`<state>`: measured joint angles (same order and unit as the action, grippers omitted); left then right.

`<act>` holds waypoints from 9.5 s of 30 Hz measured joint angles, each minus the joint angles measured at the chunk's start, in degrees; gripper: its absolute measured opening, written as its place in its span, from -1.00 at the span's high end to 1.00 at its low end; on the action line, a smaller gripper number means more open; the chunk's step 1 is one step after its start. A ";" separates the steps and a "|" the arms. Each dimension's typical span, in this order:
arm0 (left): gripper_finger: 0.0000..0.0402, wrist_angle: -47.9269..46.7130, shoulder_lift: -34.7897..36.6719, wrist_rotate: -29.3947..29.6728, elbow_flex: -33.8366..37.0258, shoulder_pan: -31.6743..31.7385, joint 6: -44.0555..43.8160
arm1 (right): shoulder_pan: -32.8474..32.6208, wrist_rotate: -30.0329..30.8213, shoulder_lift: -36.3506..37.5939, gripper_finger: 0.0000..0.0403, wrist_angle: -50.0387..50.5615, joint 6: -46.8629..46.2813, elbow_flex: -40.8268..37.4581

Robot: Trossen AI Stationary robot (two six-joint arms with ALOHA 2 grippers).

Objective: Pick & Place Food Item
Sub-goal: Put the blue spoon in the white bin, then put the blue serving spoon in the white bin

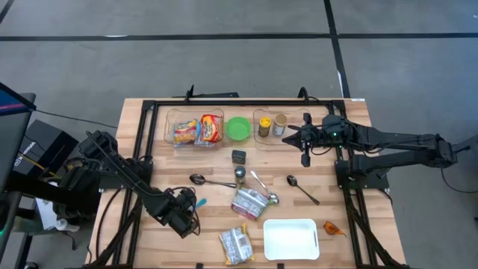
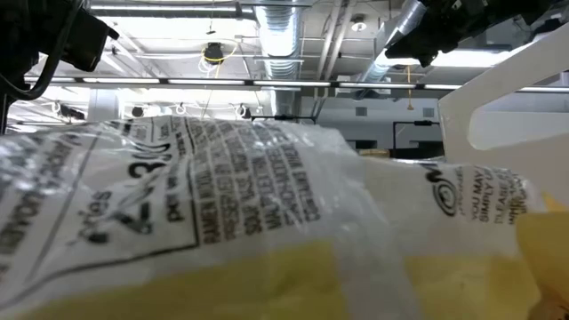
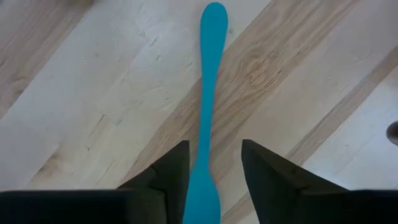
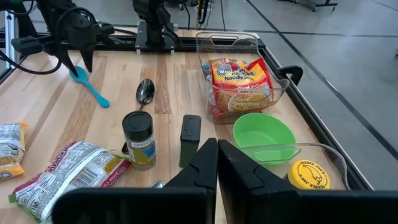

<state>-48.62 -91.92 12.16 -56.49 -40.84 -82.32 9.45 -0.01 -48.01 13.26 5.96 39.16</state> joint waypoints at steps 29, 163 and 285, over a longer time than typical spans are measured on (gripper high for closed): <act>0.28 1.65 -4.59 -1.47 0.02 -0.15 2.53 | 0.00 0.00 0.00 0.97 0.06 -0.68 0.00; 0.32 8.44 -2.08 -2.05 5.20 1.49 1.05 | 0.02 0.00 0.00 0.97 0.07 -1.46 0.00; 0.88 53.98 14.83 41.87 6.54 30.37 71.42 | -0.04 7.91 0.02 0.97 -1.82 -23.59 0.00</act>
<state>5.36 -77.09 54.03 -49.95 -10.47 -10.90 9.41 7.90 -47.99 11.43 -17.64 39.16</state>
